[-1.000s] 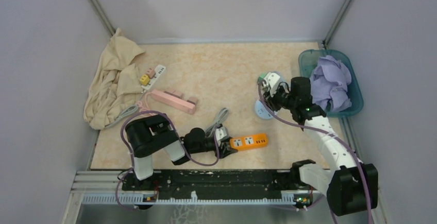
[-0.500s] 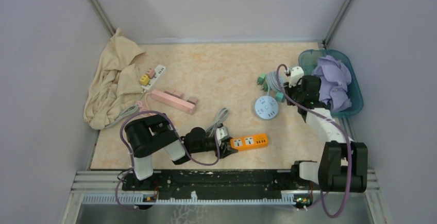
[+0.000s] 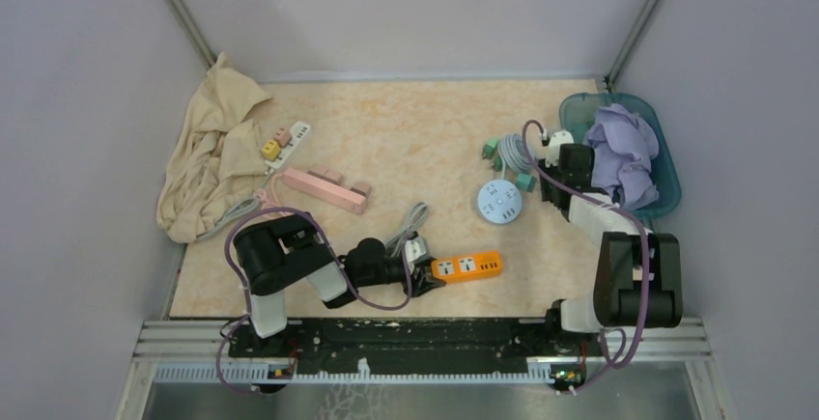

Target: Pull the plug off the socket

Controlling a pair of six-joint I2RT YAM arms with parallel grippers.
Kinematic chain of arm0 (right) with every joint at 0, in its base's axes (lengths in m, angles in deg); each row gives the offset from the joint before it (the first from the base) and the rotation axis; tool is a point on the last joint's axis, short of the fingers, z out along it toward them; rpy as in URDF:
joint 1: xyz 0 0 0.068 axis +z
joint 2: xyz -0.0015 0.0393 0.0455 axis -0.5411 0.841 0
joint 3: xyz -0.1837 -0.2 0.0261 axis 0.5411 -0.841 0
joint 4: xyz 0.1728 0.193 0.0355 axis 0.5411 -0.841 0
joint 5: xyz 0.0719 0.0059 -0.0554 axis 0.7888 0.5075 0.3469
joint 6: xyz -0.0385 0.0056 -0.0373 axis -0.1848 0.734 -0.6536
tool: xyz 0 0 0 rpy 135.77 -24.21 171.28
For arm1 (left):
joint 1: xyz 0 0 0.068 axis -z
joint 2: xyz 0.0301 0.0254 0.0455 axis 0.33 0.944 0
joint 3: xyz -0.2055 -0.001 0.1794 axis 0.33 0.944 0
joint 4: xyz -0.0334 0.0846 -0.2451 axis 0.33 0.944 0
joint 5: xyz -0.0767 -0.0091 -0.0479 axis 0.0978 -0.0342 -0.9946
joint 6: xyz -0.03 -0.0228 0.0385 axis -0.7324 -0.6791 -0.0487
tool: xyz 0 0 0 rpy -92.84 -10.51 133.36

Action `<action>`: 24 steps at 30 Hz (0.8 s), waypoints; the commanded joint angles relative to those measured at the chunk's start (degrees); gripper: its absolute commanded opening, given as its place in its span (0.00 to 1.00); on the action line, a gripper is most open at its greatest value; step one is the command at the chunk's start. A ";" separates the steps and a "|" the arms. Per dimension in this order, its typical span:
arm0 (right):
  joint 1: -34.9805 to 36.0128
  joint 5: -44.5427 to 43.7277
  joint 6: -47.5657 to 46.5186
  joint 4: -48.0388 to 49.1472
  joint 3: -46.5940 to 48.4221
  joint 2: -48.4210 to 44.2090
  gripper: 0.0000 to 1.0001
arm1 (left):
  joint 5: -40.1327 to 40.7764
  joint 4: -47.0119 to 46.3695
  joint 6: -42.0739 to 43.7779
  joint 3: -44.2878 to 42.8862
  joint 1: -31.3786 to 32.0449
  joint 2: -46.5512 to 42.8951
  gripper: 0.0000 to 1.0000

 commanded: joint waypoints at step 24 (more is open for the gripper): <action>-0.92 29.75 -7.45 -4.63 1.11 -16.99 0.64 | -0.21 10.56 -1.84 -3.74 -0.09 -8.44 0.68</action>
